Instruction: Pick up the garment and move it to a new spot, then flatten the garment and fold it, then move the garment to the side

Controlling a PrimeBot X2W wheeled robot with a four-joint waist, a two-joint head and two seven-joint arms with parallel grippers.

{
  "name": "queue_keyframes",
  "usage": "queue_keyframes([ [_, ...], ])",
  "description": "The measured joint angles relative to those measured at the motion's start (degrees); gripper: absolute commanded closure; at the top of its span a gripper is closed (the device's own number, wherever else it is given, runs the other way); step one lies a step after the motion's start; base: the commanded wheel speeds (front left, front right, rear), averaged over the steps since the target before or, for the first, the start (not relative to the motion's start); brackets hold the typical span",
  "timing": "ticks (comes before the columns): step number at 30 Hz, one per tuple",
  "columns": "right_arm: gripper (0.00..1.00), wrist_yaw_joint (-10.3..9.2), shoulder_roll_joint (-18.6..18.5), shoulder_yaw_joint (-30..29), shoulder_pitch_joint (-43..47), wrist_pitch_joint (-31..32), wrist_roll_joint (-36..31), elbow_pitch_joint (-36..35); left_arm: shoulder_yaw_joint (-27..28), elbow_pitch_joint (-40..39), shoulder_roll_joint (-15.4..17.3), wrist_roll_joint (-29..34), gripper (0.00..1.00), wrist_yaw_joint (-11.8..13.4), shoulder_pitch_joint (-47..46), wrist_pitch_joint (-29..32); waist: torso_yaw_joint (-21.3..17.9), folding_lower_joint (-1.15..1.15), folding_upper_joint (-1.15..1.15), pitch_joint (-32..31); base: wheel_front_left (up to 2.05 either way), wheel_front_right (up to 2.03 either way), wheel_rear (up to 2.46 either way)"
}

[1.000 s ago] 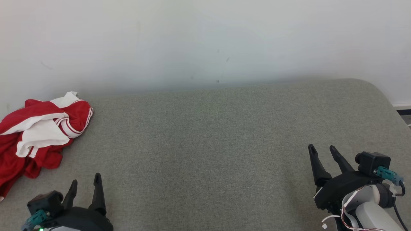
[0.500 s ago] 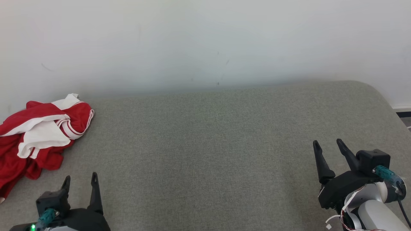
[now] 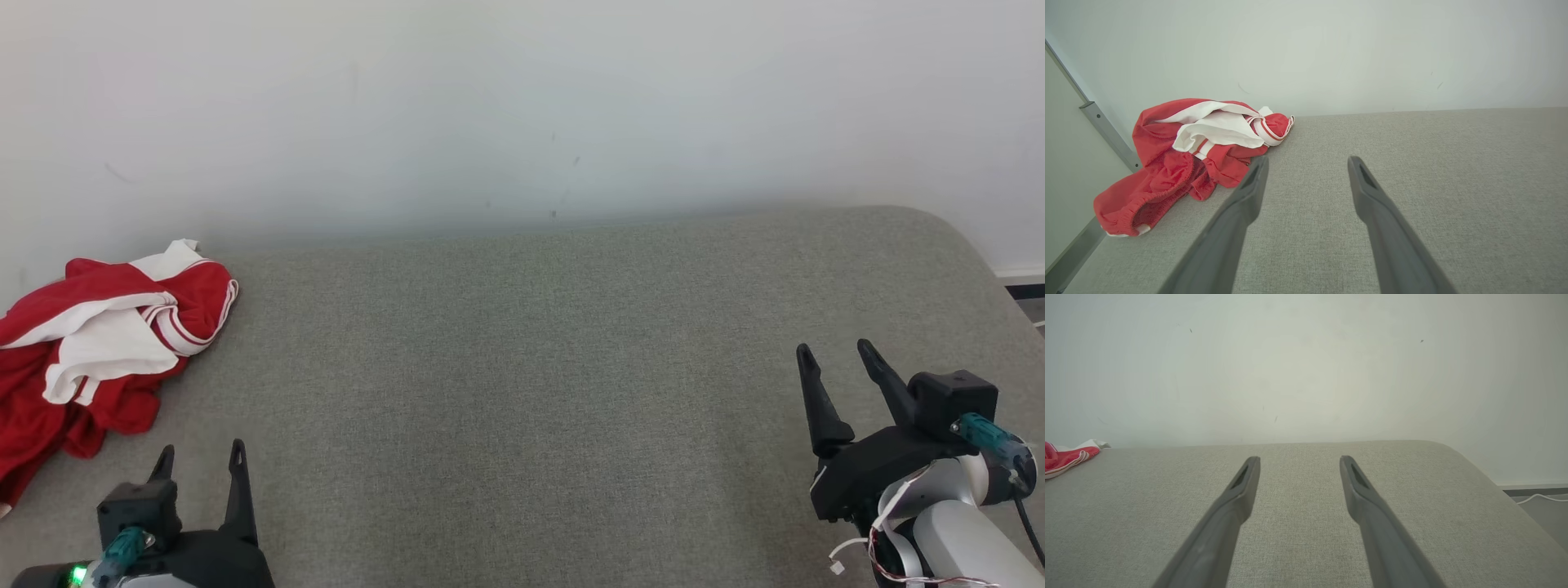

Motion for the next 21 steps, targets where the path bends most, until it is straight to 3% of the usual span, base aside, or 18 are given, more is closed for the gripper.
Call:
queue_keyframes([
  [5, 0.00, 0.00, 0.49, -1.89, 0.20, 0.01, 2.57, -0.46, 0.91, -0.32, -0.64, -3.66, 0.00, -1.48, 0.83, 0.64, 0.00, 0.00, 0.00, 0.13, 0.00, 0.00, 0.00],
  [21, 0.00, 0.00, 0.03, -2.53, 2.40, 0.05, 3.13, -1.47, 0.69, -0.58, -0.45, -3.39, 0.00, -2.01, 0.38, 1.74, 2.76, 0.00, 0.00, 0.17, 0.00, 0.00, 0.00],
])
